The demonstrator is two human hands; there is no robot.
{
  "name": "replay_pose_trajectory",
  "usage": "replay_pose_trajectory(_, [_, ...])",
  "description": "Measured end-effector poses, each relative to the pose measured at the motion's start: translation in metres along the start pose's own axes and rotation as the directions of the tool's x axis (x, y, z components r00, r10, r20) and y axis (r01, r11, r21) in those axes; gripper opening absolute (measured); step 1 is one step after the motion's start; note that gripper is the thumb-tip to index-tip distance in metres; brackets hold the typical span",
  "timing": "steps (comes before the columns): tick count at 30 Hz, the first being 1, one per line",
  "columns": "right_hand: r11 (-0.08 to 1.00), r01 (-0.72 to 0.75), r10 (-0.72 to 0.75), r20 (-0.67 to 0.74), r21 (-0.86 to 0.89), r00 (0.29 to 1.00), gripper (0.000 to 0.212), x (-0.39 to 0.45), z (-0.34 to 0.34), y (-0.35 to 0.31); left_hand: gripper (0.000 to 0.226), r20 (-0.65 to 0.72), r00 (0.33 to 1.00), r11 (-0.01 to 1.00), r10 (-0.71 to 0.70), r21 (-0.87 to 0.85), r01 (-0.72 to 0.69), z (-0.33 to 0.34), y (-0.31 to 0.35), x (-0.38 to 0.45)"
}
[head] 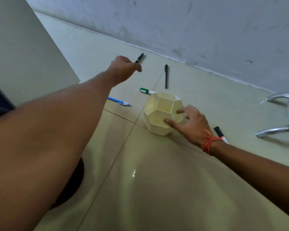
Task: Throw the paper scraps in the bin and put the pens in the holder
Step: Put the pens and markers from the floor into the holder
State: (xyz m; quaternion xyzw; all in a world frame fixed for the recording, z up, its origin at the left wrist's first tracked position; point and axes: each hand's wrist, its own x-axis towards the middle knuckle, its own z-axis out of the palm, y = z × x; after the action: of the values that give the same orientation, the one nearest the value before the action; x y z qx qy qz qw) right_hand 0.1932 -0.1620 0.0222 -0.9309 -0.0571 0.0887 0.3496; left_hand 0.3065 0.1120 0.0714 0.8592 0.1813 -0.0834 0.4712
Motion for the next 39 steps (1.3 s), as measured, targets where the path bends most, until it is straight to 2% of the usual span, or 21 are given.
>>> replay_pose_trajectory(2, [0.993,-0.059,0.073,-0.133,0.105,0.988,0.066,0.009,-0.016,-0.001,0.043,0.049,0.998,0.998,-0.025,0.06,0.022,-0.004,-0.004,0.0])
replay_pose_trajectory(4, [0.974,-0.16,0.201,-0.277,0.163,0.94,0.05,0.023,-0.03,0.011,0.037,-0.021,1.0,0.982,-0.017,0.19,0.021,0.004,-0.022,-0.003])
replay_pose_trajectory(5, [0.964,-0.232,0.263,-0.312,0.134,0.913,0.04,0.028,-0.036,0.023,0.038,-0.048,0.999,0.958,-0.002,0.286,0.016,0.012,-0.035,-0.008])
replay_pose_trajectory(6, [0.948,-0.311,0.318,-0.311,0.074,0.896,0.031,0.031,-0.039,0.037,0.044,-0.039,0.999,0.924,0.014,0.382,0.002,0.019,-0.05,-0.011])
replay_pose_trajectory(8, [0.902,-0.419,0.385,-0.24,-0.109,0.891,0.034,0.031,-0.043,0.064,0.057,0.068,0.997,0.817,0.028,0.574,-0.062,0.031,-0.079,-0.017])
replay_pose_trajectory(10, [0.846,-0.394,0.373,-0.129,-0.359,0.919,0.045,0.023,-0.045,0.083,0.064,0.18,0.983,0.659,0.046,0.734,-0.165,0.036,-0.104,-0.019])
replay_pose_trajectory(12, [0.745,-0.309,0.372,-0.015,-0.591,0.928,0.048,0.014,-0.044,0.094,0.062,0.241,0.963,0.55,0.118,0.792,-0.265,0.036,-0.121,-0.017])
replay_pose_trajectory(14, [0.679,-0.279,0.405,0.03,-0.679,0.914,0.045,0.006,-0.043,0.101,0.051,0.233,0.949,0.513,0.214,0.8,-0.312,0.035,-0.124,-0.019])
replay_pose_trajectory(16, [0.672,-0.303,0.426,0.019,-0.675,0.904,0.039,0.0,-0.041,0.106,0.037,0.219,0.935,0.429,0.279,0.843,-0.326,0.036,-0.122,-0.024])
replay_pose_trajectory(17, [0.67,-0.305,0.422,0.009,-0.676,0.907,0.034,-0.003,-0.04,0.108,0.033,0.219,0.935,0.393,0.279,0.862,-0.319,0.037,-0.12,-0.028])
replay_pose_trajectory(18, [0.672,-0.303,0.411,0.001,-0.676,0.911,0.03,-0.004,-0.04,0.109,0.03,0.21,0.943,0.405,0.257,0.863,-0.302,0.038,-0.121,-0.028])
replay_pose_trajectory(19, [0.682,-0.296,0.397,-0.001,-0.669,0.918,0.028,-0.004,-0.039,0.11,0.027,0.172,0.959,0.481,0.226,0.836,-0.264,0.038,-0.12,-0.028])
replay_pose_trajectory(21, [0.727,-0.303,0.376,-0.012,-0.616,0.926,0.022,0.001,-0.04,0.108,0.02,0.042,0.987,0.728,0.156,0.671,-0.144,0.036,-0.112,-0.024])
replay_pose_trajectory(23, [0.811,-0.353,0.362,-0.075,-0.466,0.929,0.021,0.011,-0.043,0.098,0.013,-0.078,0.994,0.934,0.078,0.356,-0.045,0.028,-0.09,-0.016])
replay_pose_trajectory(24, [0.859,-0.378,0.351,-0.139,-0.347,0.926,0.022,0.018,-0.046,0.089,0.008,-0.101,0.994,0.99,0.041,0.139,-0.027,0.022,-0.075,-0.015])
replay_pose_trajectory(26, [0.934,-0.352,0.324,-0.275,-0.06,0.905,0.021,0.03,-0.052,0.061,0.011,-0.067,0.998,0.962,-0.015,-0.275,-0.004,0.011,-0.041,-0.021])
replay_pose_trajectory(28, [0.949,-0.244,0.305,-0.382,0.199,0.873,0.019,0.044,-0.059,0.031,0.013,-0.047,0.999,0.889,0.0,-0.458,-0.022,0.002,-0.015,-0.034])
replay_pose_trajectory(30, [0.901,-0.128,0.319,-0.432,0.415,0.844,0.02,0.054,-0.065,0.005,0.011,-0.044,0.998,0.877,0.034,-0.478,-0.051,0.001,-0.001,-0.047])
replay_pose_trajectory(32, [0.851,-0.042,0.313,-0.44,0.524,0.842,0.021,0.059,-0.066,-0.012,0.008,-0.032,0.996,0.896,0.079,-0.435,-0.085,0.002,0.004,-0.056])
replay_pose_trajectory(36, [0.83,0.069,0.222,-0.441,0.553,0.87,0.017,0.058,-0.058,-0.03,0.009,-0.059,0.988,0.906,0.144,-0.395,-0.156,-0.002,0.011,-0.061])
replay_pose_trajectory(39, [0.868,0.055,0.182,-0.418,0.493,0.89,0.02,0.055,-0.05,-0.03,0.014,-0.101,0.984,0.917,0.145,-0.359,-0.172,-0.005,0.013,-0.063])
